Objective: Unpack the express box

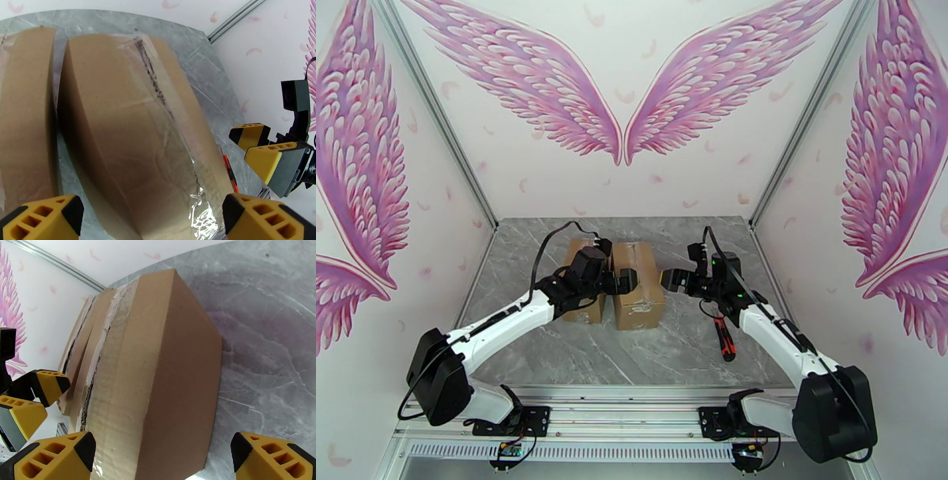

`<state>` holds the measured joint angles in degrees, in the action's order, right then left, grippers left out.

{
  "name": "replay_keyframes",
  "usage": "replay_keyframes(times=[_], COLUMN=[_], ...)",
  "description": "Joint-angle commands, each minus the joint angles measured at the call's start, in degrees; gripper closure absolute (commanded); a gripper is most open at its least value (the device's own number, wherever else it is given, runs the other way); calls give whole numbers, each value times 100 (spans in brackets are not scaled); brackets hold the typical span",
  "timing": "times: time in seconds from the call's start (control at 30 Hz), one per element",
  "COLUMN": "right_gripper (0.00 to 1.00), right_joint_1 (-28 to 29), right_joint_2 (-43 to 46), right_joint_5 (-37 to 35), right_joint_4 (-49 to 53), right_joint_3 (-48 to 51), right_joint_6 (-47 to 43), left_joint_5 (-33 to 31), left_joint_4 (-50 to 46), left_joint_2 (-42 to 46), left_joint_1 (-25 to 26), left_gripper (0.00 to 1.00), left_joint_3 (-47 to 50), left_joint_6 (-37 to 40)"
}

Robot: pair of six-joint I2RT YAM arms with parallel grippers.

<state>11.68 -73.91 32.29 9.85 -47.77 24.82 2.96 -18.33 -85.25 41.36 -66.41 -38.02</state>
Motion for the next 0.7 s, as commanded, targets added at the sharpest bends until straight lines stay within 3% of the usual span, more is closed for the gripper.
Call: replay_keyframes(times=[0.0,0.27,0.67], right_gripper=[4,9,12], right_joint_1=[153,425,705], right_joint_2=[-316,-1191,-1657], right_joint_5=[239,359,170], right_joint_4=[-90,-148,-277], right_joint_3=[-309,-888,-1203], right_joint_6=[143,256,447], left_joint_5=[197,270,-432], left_joint_4=[-133,169,-511], left_joint_2=[-251,-637,-415], left_joint_1=[-4,-408,-1358], left_gripper=[1,1,1], left_joint_3=[-377,-336,-535], left_joint_6=[-171,-576,83])
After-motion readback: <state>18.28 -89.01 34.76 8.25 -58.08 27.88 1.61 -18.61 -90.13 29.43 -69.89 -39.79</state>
